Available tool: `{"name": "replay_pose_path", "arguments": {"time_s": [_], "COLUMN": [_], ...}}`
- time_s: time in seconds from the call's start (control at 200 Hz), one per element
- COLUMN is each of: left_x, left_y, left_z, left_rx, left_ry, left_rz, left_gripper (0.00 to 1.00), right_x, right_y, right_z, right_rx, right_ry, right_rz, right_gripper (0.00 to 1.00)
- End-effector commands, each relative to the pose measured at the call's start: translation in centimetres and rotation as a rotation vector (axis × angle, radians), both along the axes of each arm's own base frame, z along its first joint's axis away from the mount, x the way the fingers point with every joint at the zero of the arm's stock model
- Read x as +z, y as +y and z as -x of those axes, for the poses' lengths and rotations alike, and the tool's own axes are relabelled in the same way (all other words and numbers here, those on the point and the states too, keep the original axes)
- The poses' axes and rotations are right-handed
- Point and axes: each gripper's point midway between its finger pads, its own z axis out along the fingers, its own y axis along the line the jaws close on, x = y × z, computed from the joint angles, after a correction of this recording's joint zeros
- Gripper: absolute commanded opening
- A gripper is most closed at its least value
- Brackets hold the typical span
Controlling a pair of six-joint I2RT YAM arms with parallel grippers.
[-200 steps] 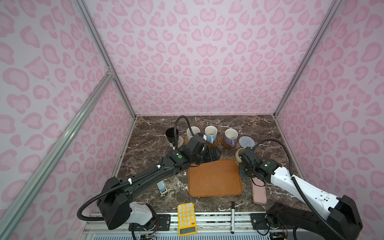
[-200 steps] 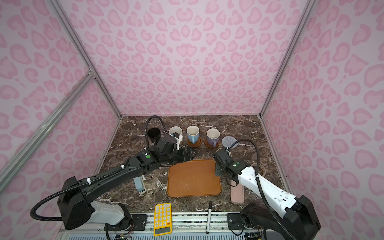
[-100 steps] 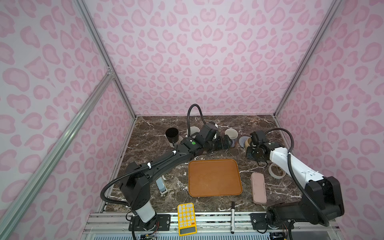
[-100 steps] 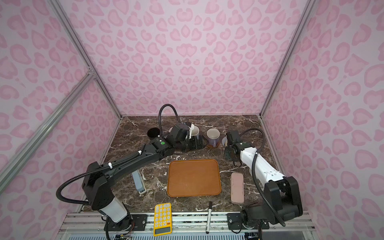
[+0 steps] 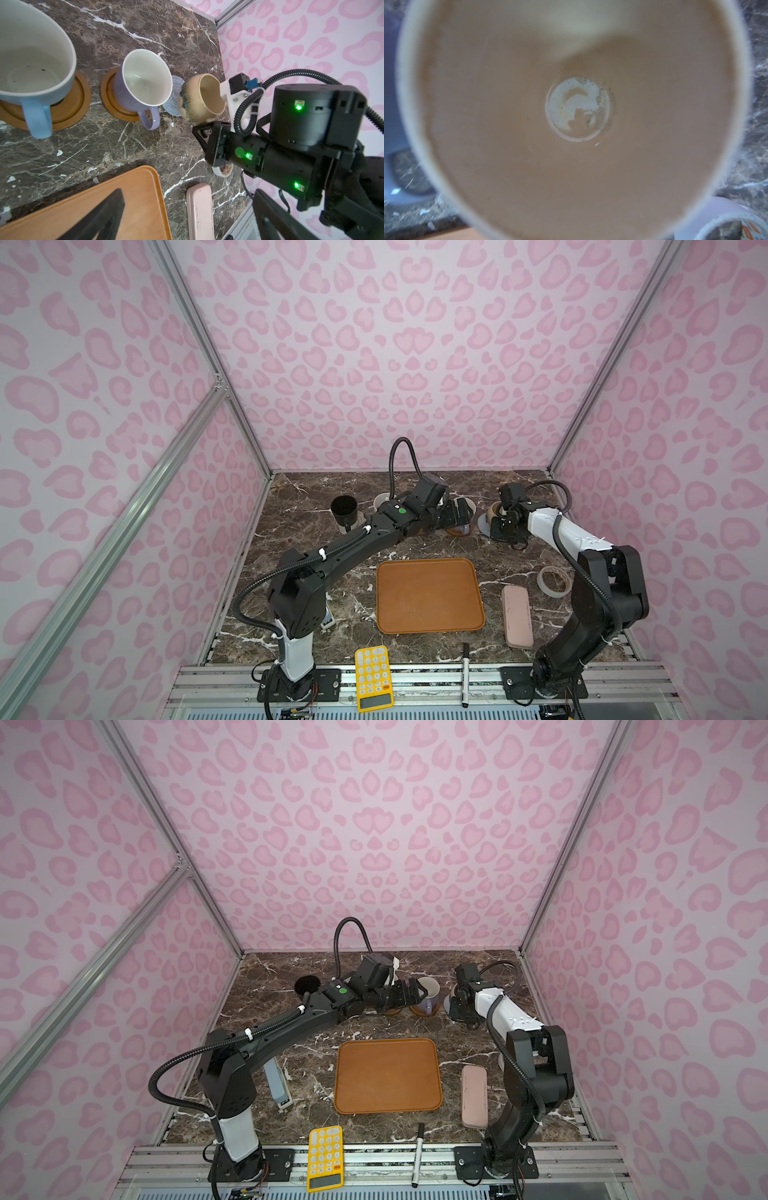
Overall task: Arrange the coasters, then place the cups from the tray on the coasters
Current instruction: 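Lower the beige mug onto the grey knit coaster and open the right gripper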
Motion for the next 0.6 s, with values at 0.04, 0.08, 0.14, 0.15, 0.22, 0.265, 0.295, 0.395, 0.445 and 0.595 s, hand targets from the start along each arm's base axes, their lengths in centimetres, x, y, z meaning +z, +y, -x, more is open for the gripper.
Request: {"name": "replay_pose_path", "arguments": {"time_s": [0.04,0.08,0.14,0.15,0.22,0.265,0.295,0.395,0.445,0.595], "left_x": [-0.5,-0.5,-0.6,-0.6,-0.9,-0.9,-0.9,-1.1,-1.1,-1.1], "left_y": [-0.1,-0.2,-0.1,-0.1,0.1,0.2,0.2,0.2,0.2,0.3], "left_z": [-0.4,-0.4,-0.3,-0.3,-0.1,0.0,0.0,0.1,0.2,0.3], "left_rx": [0.000,-0.003,-0.004,-0.005,-0.006,-0.007,-0.006,-0.010,-0.013,-0.015], "left_ry": [0.007,0.003,0.003,0.002,0.003,0.000,-0.001,0.001,0.003,-0.001], "left_rz": [-0.013,-0.015,-0.017,-0.018,-0.021,-0.021,-0.019,-0.021,-0.019,-0.020], "left_gripper": [0.98,0.98,0.98,0.99,0.99,0.99,0.99,0.99,0.99,0.98], "right_x": [-0.5,-0.8,-0.9,-0.9,-0.7,-0.7,-0.8,-1.4,-1.7,-2.3], "right_y": [-0.3,-0.4,-0.4,-0.4,-0.4,-0.4,-0.4,-0.2,-0.1,0.1], "right_z": [-2.1,-2.3,-2.6,-2.6,-2.8,-2.9,-3.1,-3.3,-3.3,-2.9], "right_rx": [0.031,0.036,0.045,0.046,0.046,0.053,0.056,0.062,0.064,0.078], "right_ry": [-0.022,-0.014,-0.020,-0.021,-0.033,-0.037,-0.036,-0.008,0.003,0.012], "right_rz": [0.044,0.051,0.058,0.058,0.064,0.065,0.065,0.060,0.056,0.060], "right_gripper": [0.00,0.00,0.00,0.00,0.00,0.00,0.00,0.00,0.00,0.00]}}
